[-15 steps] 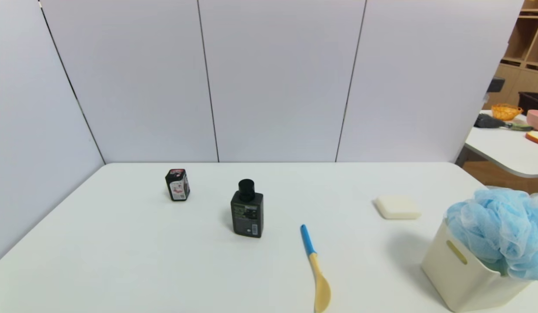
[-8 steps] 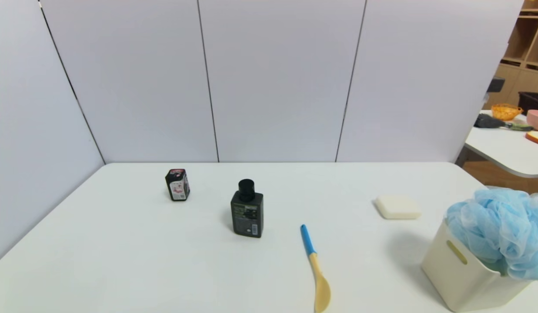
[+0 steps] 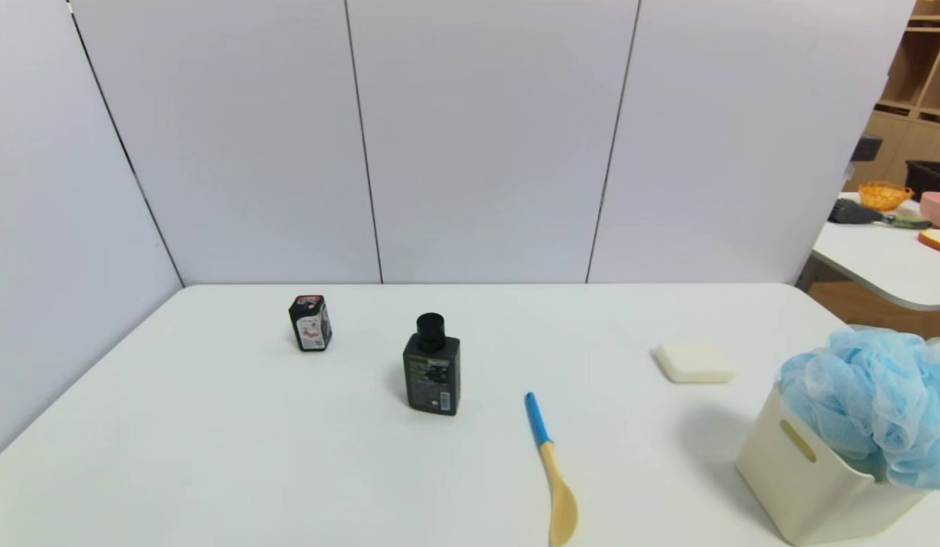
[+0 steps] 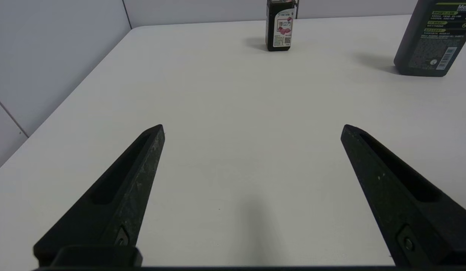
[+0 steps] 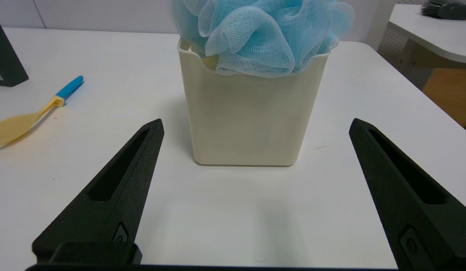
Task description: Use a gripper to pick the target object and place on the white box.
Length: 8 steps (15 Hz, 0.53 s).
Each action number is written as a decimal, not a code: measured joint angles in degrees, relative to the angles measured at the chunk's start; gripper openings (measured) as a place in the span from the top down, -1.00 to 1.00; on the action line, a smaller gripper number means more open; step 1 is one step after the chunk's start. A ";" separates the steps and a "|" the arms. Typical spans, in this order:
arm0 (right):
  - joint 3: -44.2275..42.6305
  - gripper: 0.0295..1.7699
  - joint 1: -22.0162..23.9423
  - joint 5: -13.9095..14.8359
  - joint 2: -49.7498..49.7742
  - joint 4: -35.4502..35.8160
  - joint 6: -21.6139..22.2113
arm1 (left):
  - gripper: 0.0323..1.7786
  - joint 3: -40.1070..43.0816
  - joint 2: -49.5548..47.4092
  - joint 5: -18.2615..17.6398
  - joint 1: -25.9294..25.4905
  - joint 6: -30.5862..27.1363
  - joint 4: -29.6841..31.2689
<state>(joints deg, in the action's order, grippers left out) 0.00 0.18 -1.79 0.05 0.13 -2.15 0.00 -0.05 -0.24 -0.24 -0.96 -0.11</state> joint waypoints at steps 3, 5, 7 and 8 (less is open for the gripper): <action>0.00 -0.92 0.00 0.04 0.00 0.02 -0.05 | -0.90 0.00 0.00 -0.02 0.00 0.02 0.00; 0.00 -0.92 -0.07 0.48 0.00 0.07 0.74 | -0.90 0.00 0.00 0.00 0.00 0.02 0.00; 0.00 -0.92 -0.09 1.77 0.00 0.17 2.10 | -0.90 0.00 0.00 -0.02 0.00 0.02 0.00; 0.00 -0.92 -0.09 1.79 0.00 0.17 2.17 | -0.90 0.00 0.00 -0.02 0.00 0.00 0.00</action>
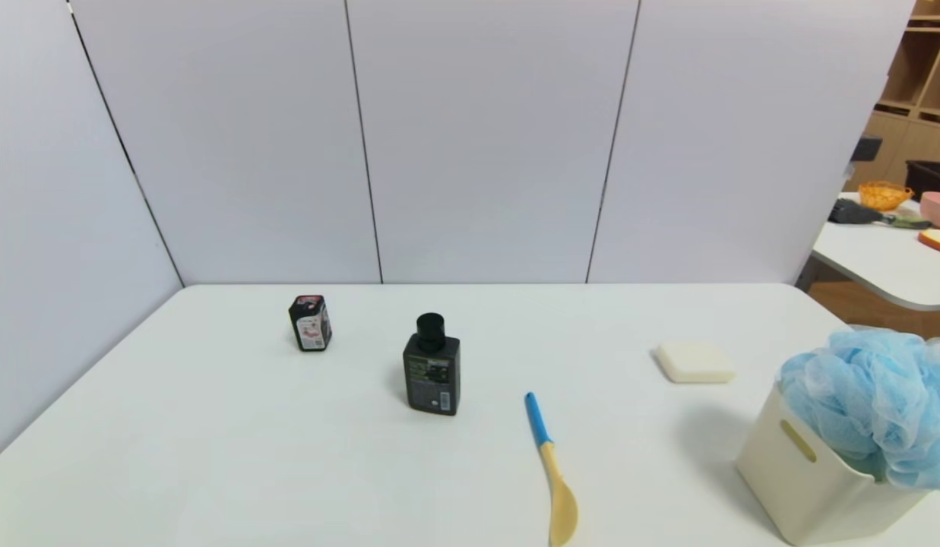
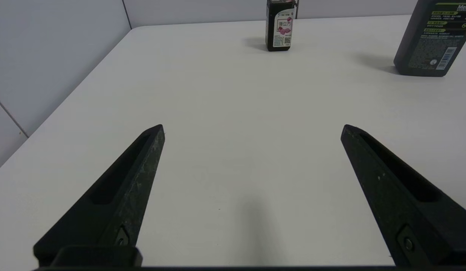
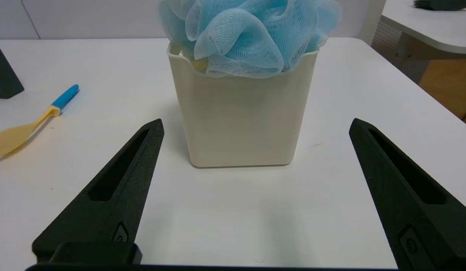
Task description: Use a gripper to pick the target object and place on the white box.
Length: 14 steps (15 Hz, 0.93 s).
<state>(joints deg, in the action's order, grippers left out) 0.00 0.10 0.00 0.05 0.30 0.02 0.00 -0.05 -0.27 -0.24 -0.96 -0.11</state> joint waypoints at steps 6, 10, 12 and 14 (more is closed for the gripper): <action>0.00 -0.92 0.00 -0.05 0.00 0.00 0.07 | -0.90 0.00 0.00 0.00 0.00 0.02 0.01; 0.00 -0.92 0.00 -0.05 0.00 0.02 0.07 | -0.90 0.00 0.00 0.00 0.02 0.00 0.00; 0.00 -0.92 0.00 -0.07 0.00 0.00 0.13 | -0.90 0.00 0.00 0.00 0.00 0.00 0.00; 0.00 -0.92 0.00 -0.07 0.00 0.00 0.13 | -0.90 0.00 0.00 0.00 0.00 0.00 0.00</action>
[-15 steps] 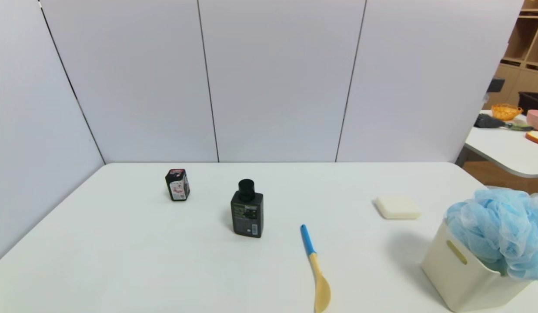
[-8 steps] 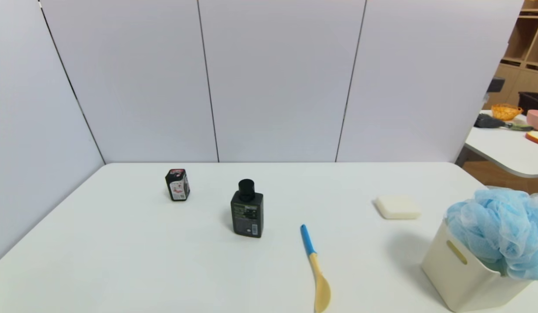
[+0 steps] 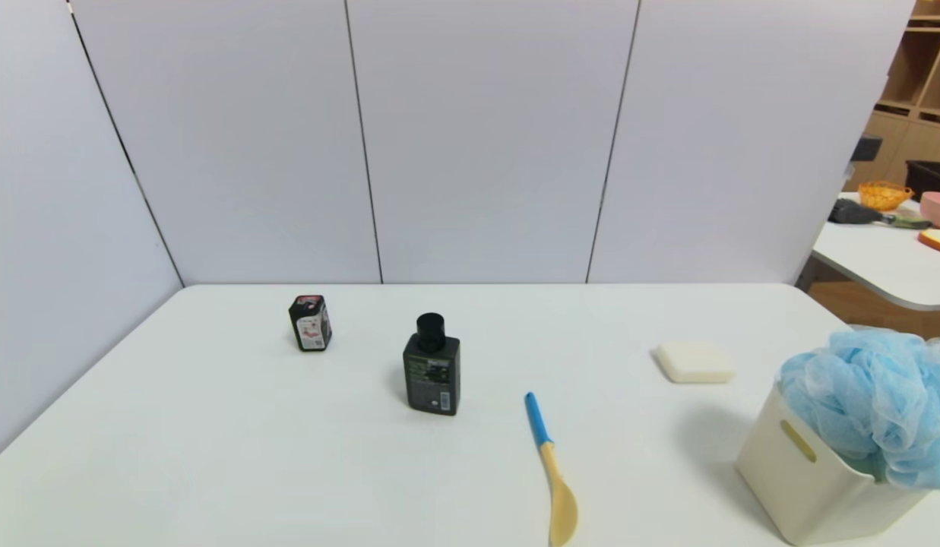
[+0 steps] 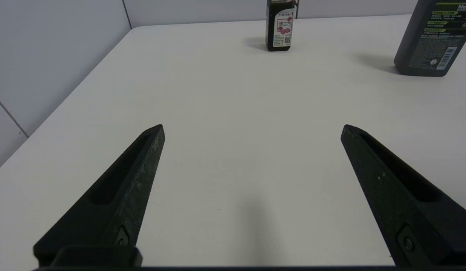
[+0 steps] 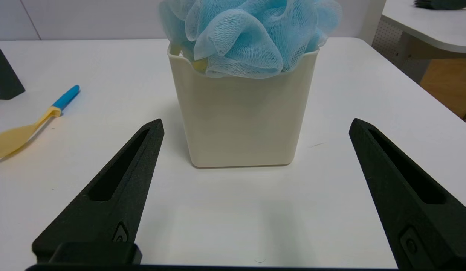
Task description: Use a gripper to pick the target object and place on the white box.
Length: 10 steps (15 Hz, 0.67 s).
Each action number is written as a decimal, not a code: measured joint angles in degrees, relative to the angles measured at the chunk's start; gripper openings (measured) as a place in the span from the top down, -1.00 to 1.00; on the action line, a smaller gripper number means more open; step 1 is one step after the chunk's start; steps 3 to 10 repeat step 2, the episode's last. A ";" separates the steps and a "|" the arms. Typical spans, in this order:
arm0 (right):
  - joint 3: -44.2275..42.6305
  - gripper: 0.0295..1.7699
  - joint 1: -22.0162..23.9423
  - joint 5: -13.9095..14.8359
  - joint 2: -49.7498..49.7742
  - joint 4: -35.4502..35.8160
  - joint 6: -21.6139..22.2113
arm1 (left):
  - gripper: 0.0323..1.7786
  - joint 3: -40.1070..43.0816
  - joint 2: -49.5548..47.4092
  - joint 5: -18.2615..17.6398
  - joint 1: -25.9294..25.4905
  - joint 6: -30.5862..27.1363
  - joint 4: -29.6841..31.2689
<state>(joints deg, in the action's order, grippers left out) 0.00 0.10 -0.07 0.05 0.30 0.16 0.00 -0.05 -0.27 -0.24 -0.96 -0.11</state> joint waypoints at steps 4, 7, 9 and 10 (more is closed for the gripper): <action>0.00 -0.92 0.00 0.00 0.00 0.00 0.02 | -0.90 0.00 0.00 0.02 0.00 -0.02 0.00; 0.00 -0.92 0.00 0.00 0.00 0.00 0.02 | -0.90 0.00 0.00 0.02 0.00 -0.02 0.00; 0.00 -0.92 0.00 0.00 0.00 0.00 0.02 | -0.90 0.00 0.00 0.02 0.00 -0.02 0.00; 0.00 -0.92 0.00 0.00 0.00 0.00 0.02 | -0.90 0.00 0.00 0.02 0.00 -0.02 0.00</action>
